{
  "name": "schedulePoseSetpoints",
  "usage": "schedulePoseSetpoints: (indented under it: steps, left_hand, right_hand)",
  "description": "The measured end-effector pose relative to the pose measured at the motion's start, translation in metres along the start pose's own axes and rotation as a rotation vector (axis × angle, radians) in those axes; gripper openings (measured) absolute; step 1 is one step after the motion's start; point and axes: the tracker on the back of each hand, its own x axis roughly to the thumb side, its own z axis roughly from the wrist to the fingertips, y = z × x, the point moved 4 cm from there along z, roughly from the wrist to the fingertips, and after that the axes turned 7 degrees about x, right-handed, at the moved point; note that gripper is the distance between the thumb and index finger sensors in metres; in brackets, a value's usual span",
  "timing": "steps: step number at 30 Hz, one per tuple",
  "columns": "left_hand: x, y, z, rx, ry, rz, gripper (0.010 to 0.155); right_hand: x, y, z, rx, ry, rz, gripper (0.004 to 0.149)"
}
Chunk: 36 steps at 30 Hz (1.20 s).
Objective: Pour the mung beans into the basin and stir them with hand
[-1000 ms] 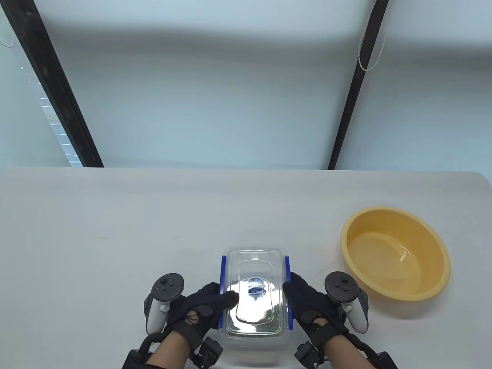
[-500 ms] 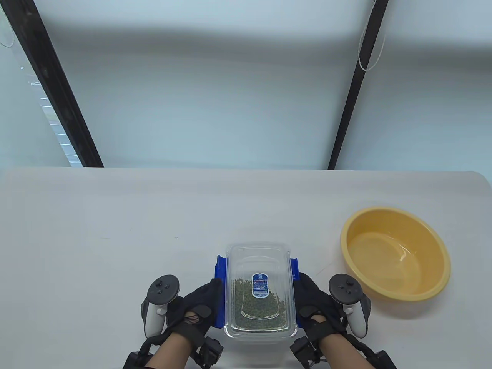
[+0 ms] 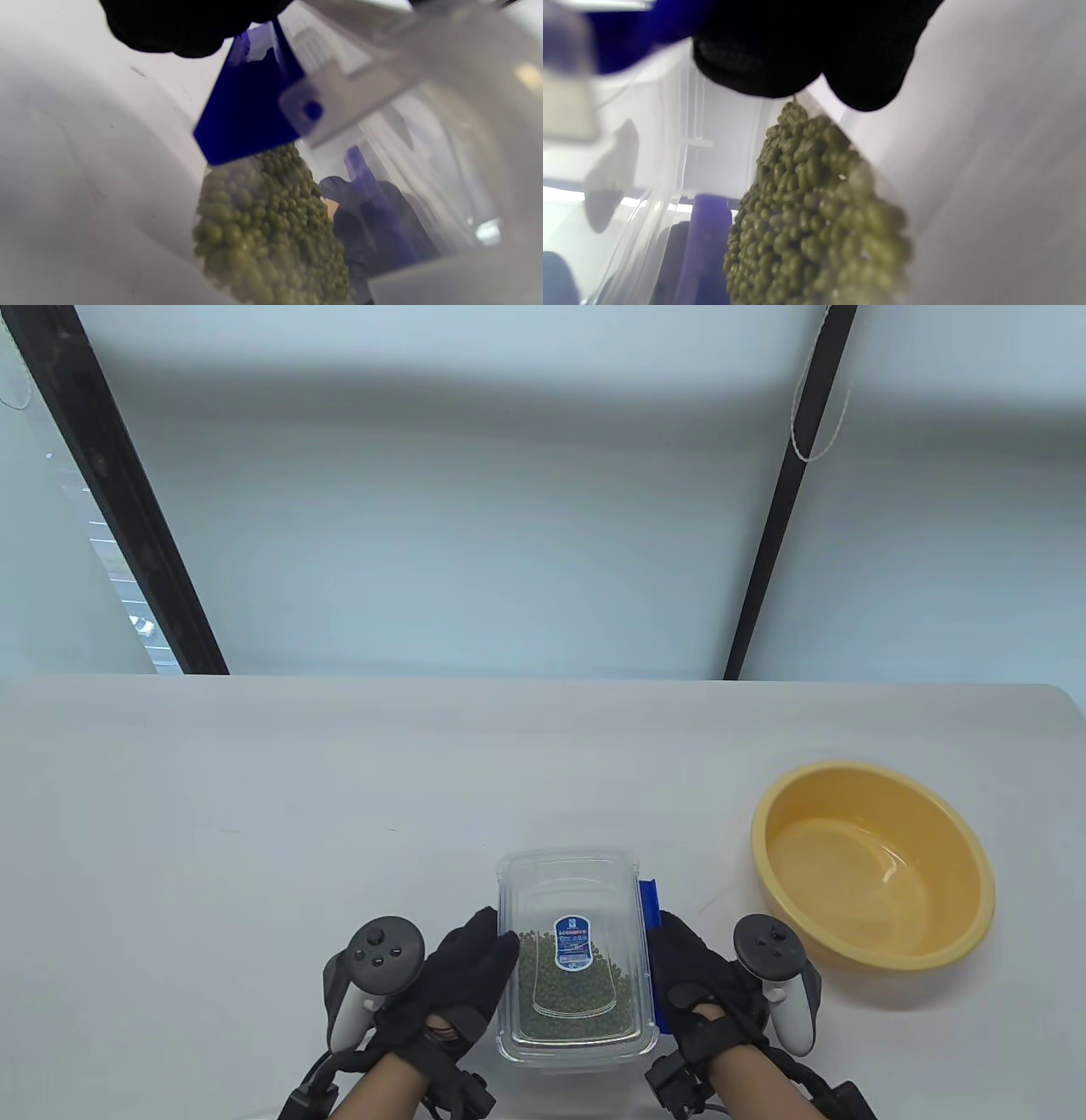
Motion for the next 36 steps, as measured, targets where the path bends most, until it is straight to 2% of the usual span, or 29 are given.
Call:
schedulePoseSetpoints:
  steps: [3,7,11,14,19,21,24,26,29,33,36]
  left_hand:
    - [0.011,0.000,-0.003,0.028,0.043,0.020,0.097]
    - [0.024,-0.009,-0.008,0.059,0.088,-0.124,0.093]
    - [0.030,-0.014,-0.011,0.089,0.106,-0.038,0.094]
    - [0.039,-0.014,-0.013,0.077,0.156,-0.147,0.092]
    - [0.031,-0.008,-0.011,0.036,0.080,-0.378,0.088]
    - [0.024,-0.011,-0.009,0.045,0.030,-0.404,0.084]
    - [0.019,-0.019,-0.008,0.051,0.026,-0.429,0.080]
    - [0.013,-0.034,-0.008,0.087,0.007,-0.482,0.078]
    - [-0.004,-0.064,-0.009,0.164,-0.022,-0.469,0.078]
    - [-0.048,-0.112,-0.014,0.349,-0.131,-0.419,0.077]
    - [-0.082,-0.134,-0.020,0.448,-0.231,-0.469,0.077]
  right_hand:
    - [-0.001,-0.001,0.001,0.001,-0.013,-0.001,0.062]
    - [0.001,-0.004,0.001,0.002,-0.015,-0.050,0.062]
    - [0.002,-0.005,0.000,0.001,-0.004,-0.039,0.062]
    - [0.005,-0.005,-0.001,-0.019,0.013,-0.083,0.062]
    - [0.003,-0.009,0.000,0.015,0.008,-0.065,0.062]
    - [0.005,-0.009,0.000,0.017,0.013,-0.070,0.062]
    - [0.006,-0.007,0.001,0.004,0.016,-0.073,0.062]
    - [0.002,0.001,0.002,-0.025,0.014,-0.063,0.062]
    - [-0.004,0.014,0.001,-0.078,0.001,-0.011,0.062]
    - [-0.006,0.030,-0.001,-0.142,0.005,0.042,0.062]
    - [-0.007,0.036,-0.003,-0.163,0.013,0.073,0.062]
